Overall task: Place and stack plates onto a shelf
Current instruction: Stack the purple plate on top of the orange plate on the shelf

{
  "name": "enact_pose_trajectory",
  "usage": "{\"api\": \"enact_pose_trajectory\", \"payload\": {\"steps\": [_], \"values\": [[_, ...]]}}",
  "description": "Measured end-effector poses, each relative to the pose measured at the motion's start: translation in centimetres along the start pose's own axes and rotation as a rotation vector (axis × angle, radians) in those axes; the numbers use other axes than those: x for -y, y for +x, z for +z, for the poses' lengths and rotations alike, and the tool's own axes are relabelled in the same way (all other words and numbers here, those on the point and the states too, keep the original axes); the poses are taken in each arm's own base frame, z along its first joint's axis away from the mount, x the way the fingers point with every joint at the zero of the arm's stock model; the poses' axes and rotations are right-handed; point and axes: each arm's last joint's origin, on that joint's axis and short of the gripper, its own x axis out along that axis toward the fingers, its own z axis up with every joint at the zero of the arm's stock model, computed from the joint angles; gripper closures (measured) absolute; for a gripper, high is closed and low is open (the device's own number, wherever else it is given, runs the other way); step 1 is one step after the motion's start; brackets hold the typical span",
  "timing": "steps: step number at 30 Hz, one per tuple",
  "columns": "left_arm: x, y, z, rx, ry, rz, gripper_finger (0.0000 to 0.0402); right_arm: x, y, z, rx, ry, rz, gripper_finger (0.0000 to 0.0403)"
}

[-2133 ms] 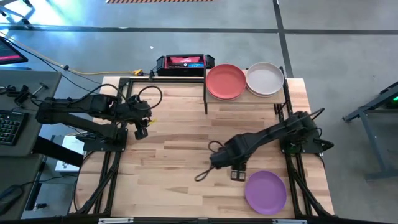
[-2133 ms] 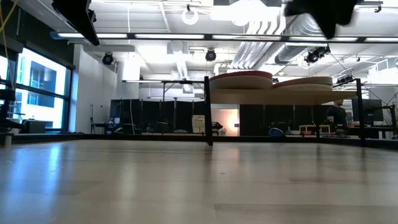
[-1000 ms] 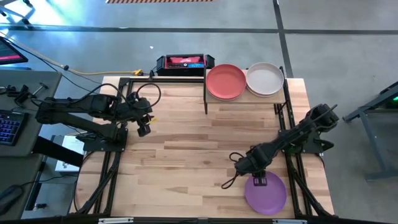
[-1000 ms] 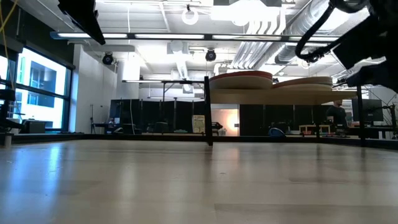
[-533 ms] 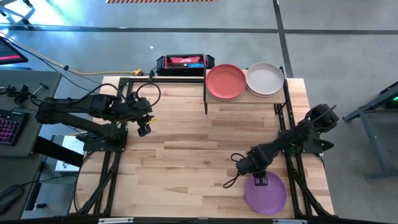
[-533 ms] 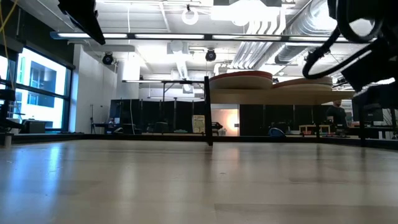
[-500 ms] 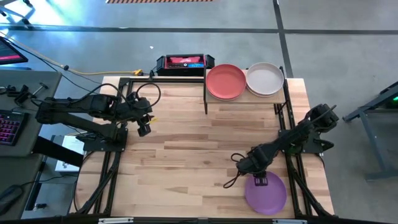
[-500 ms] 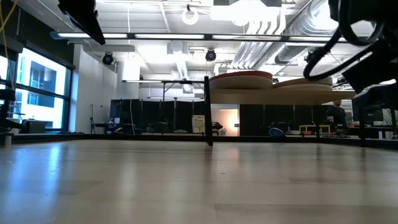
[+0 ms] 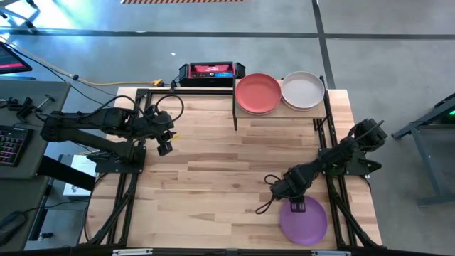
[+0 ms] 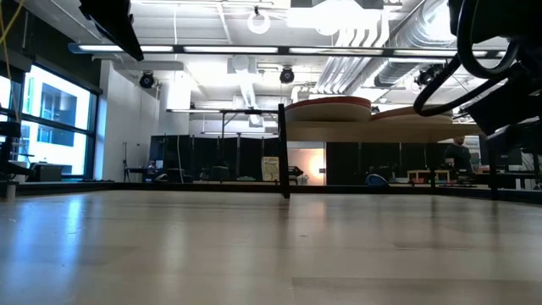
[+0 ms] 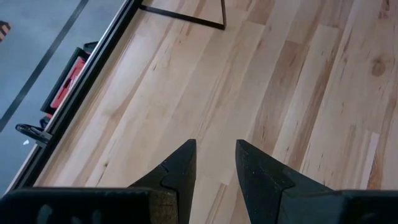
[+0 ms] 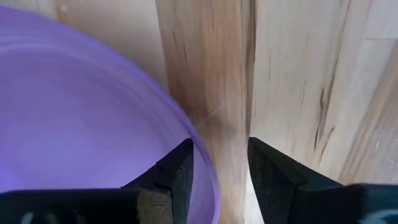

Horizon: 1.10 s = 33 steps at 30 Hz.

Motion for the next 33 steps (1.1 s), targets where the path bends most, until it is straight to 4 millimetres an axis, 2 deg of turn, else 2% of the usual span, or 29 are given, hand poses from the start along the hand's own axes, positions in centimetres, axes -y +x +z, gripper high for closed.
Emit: {"api": "enact_pose_trajectory", "payload": {"steps": [4, 10, 12, 22, 33], "values": [[0.0, 0.0, 0.0, 0.001, 0.0, 0.003, 0.0298, 0.0, 0.0, 0.0, -0.01, 0.0, 0.017, 0.0304], [0.0, 0.0, 0.0, 0.001, 0.0, 0.004, 0.0298, -0.1, 0.0, -0.1, -0.028, 0.014, 0.042, 0.0384], [0.0, 0.0, 0.0, 0.001, 0.001, 0.003, 0.0298, -0.1, 0.0, -0.1, -0.032, 0.027, 0.045, 0.0397], [0.0, 0.0, 0.0, 0.001, 0.001, 0.003, 0.0298, -0.4, -0.3, -0.2, -0.088, 0.093, 0.123, 0.0402], [0.0, 0.0, 0.0, 0.001, 0.002, 0.003, 0.0298, -1.7, -2.9, 0.7, -0.071, 0.134, 0.142, 0.0403]]}}
